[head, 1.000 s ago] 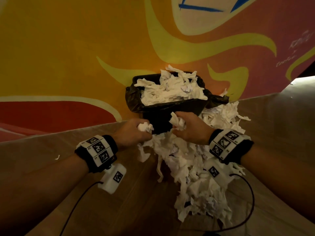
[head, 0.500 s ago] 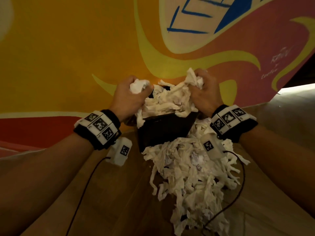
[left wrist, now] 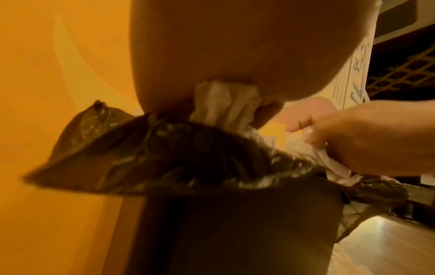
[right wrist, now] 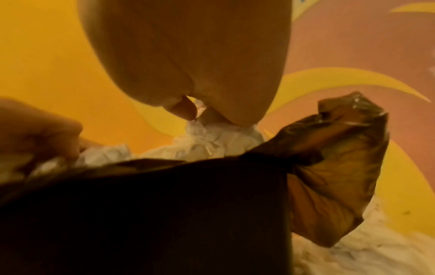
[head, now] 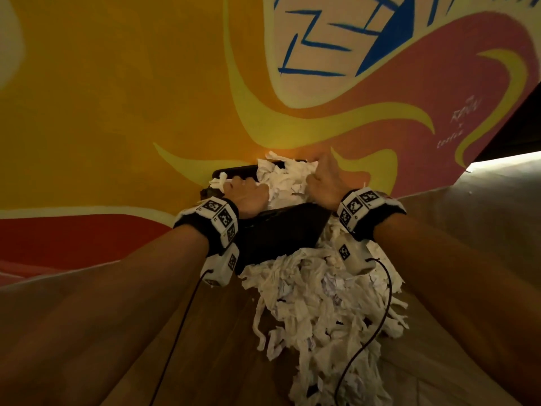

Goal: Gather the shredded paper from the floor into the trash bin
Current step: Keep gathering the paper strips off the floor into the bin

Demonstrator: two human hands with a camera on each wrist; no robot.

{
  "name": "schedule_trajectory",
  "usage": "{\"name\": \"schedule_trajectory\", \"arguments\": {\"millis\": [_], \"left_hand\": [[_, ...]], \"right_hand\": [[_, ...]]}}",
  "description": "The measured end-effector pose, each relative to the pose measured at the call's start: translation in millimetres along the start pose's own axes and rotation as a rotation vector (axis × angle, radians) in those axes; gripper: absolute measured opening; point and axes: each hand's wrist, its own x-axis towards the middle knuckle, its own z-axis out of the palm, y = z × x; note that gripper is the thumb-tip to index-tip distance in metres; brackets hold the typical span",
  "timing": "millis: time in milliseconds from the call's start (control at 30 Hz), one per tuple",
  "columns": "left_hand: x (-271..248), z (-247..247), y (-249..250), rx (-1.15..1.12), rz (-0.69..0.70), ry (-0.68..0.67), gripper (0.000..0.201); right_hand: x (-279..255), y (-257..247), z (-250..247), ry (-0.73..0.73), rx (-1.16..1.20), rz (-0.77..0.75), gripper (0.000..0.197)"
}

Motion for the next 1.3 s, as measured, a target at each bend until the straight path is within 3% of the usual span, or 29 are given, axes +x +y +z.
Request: {"name": "schedule_trajectory", "arguments": {"millis": [100,233,367,533,633,800,933,1067,1200,1300], "left_hand": [[-0.3,-7.2,-1.1,0.123,0.113,-0.177,0.025],[-3.7,-10.1,-3.6,0.22,0.127,-0.224,0.012],[-2.9,-11.5,-6.5,0.227,0.148,-0.124,0.015],[-1.7,-10.3,-9.4,0.115,0.203,0.099,0.019],[-5.7,-8.6,-7.2,0.245,0.203,0.195,0.015],[-6.6,-18.6,13.8,0.143,0.027,0.002,0.029],[-5.9,-21.4,29.1,0.071,0.044,-0.131,0.04],[-4.1,-20.1,25.4,0.103,0.038,-0.164,0.047],[-6.3,-21.7,25.7,0.138,0.065,-0.197,0.026],[-12.2,-20.0,35.2,0.163,0.079,-0.209,0.03]], "right_hand": [[-5.4,4.1,5.0,-0.063,-0.055,-0.1,0.046],[-7.9,6.6,2.3,-0.155,-0.128,-0.114,0.041],[-5.2,10.6,-6.9,-0.196,-0.405,-0.106,0.031],[-5.5,18.6,-6.2,-0.17,-0.57,-0.143,0.032],[-8.0,14.4,-5.9,-0.25,-0.533,-0.145,0.036],[-20.1,-2.4,-12.3,-0.171,-0.388,-0.176,0.03],[-26.6,-8.7,-15.3,-0.154,-0.363,-0.12,0.026],[-27.7,-12.4,-17.1,-0.143,-0.348,-0.085,0.022],[-25.5,-21.1,-18.1,-0.167,-0.384,-0.055,0.02],[-23.7,-28.0,-21.3,-0.226,-0.453,-0.047,0.022]]}}
